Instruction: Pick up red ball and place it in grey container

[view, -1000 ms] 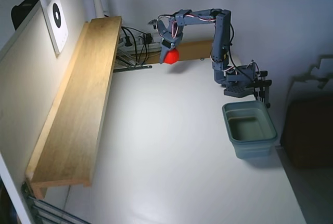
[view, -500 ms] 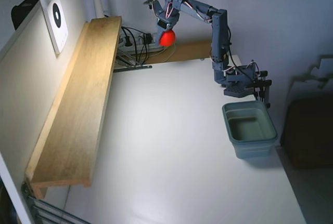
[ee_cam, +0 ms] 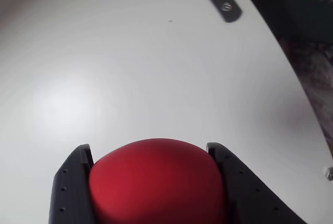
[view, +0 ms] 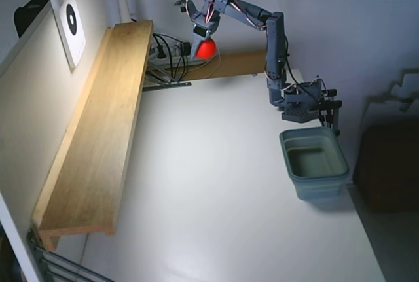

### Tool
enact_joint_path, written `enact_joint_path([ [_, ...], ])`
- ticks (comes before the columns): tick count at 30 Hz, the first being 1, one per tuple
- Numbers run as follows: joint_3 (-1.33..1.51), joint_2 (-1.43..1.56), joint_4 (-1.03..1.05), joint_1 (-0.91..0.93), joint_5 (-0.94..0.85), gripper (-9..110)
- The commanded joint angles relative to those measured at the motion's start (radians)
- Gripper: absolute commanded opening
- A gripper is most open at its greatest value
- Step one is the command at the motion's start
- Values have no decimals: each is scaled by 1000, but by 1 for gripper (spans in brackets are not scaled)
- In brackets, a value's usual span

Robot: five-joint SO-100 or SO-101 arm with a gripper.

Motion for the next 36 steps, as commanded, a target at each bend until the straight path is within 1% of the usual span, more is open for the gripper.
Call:
enact_joint_path([
  [1,-55,18,15,-90,3,23],
  [36,-55,18,15,-1124,3,23],
])
